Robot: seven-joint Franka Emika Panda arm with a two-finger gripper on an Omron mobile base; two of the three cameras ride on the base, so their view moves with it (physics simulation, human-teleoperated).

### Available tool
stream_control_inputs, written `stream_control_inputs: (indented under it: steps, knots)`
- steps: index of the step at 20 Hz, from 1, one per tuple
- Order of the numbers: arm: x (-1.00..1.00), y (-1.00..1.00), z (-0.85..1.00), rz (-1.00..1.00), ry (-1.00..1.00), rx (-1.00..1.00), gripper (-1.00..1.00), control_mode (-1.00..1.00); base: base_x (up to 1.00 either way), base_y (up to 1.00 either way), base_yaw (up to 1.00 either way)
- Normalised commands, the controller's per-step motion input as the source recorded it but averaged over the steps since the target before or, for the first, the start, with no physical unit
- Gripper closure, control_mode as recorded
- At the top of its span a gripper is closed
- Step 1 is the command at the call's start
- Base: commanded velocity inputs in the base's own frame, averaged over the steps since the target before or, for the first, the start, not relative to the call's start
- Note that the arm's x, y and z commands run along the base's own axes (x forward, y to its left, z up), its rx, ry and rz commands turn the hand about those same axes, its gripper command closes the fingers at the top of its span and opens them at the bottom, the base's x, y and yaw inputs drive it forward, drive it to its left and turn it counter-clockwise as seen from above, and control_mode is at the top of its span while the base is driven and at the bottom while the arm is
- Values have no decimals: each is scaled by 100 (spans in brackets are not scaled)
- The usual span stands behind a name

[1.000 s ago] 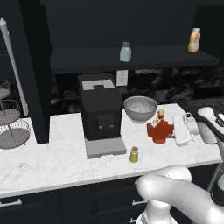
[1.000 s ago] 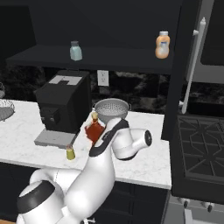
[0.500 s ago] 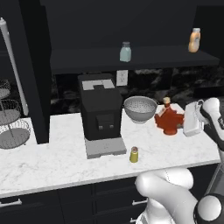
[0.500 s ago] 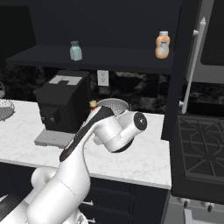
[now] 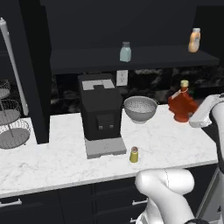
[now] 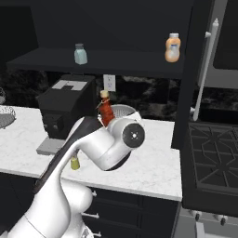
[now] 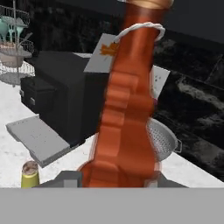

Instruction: Put the shaker and condiment bottle from the counter next to their counterparts in the cabinet.

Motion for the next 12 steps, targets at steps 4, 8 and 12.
stream_control_inputs:
  steps: [4, 8, 12]
  knots:
    - [-27, 0, 64, -40, -19, 2, 100, -100, 0, 0, 0]
    - [-20, 0, 54, -45, -5, 0, 100, -100, 0, 0, 0]
    - [-20, 0, 49, -46, -1, 0, 100, -100, 0, 0, 0]
